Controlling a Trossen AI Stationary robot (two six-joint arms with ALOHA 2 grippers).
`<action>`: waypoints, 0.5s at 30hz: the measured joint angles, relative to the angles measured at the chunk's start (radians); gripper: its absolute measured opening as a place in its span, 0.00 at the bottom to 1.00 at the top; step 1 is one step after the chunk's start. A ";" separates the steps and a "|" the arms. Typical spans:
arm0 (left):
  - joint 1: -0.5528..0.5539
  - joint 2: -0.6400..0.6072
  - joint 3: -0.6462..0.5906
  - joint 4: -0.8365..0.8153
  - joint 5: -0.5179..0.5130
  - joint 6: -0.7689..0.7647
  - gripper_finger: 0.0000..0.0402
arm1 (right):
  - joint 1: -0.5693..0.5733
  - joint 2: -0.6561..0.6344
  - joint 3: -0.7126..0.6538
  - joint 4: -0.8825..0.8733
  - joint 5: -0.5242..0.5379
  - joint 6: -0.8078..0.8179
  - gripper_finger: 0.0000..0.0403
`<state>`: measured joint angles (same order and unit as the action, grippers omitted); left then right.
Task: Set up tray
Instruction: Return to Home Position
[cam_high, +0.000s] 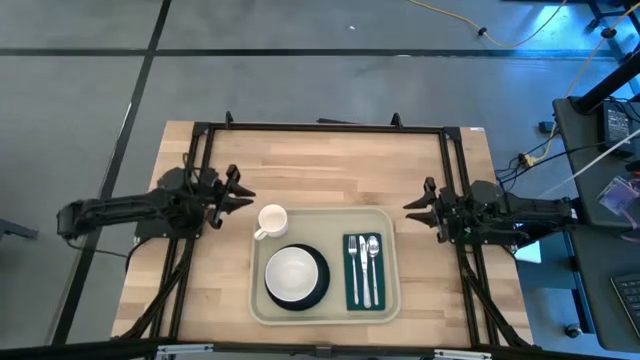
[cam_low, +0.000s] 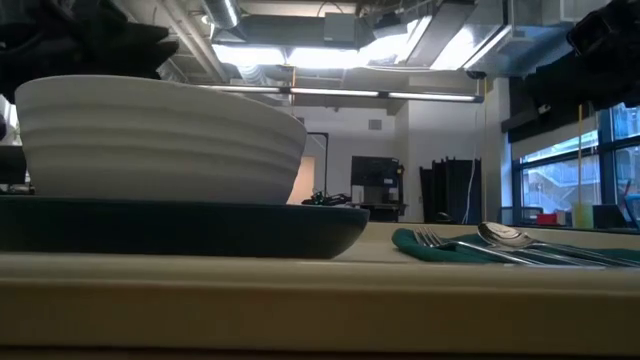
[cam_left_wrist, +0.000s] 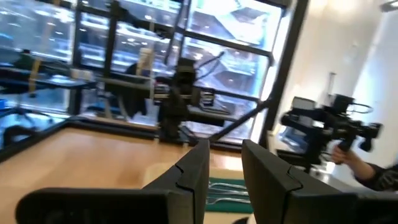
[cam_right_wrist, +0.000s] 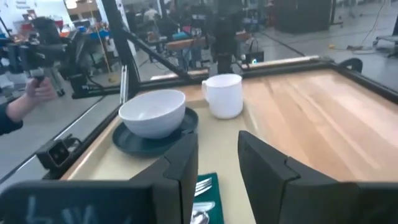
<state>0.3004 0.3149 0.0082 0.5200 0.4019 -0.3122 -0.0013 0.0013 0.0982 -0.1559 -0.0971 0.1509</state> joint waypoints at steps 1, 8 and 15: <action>0.017 -0.026 0.000 -0.031 0.001 -0.001 0.22 | -0.004 0.000 0.001 0.000 -0.001 0.001 0.29; 0.111 -0.221 0.000 -0.196 0.045 -0.011 0.22 | -0.011 0.000 0.001 -0.008 -0.032 0.005 0.29; 0.181 -0.312 0.024 -0.344 0.088 -0.014 0.22 | -0.011 0.000 0.001 -0.006 -0.035 0.032 0.29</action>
<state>0.4814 0.0025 0.0323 0.1757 0.4896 -0.3265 -0.0124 0.0013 0.0990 -0.1619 -0.1322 0.1826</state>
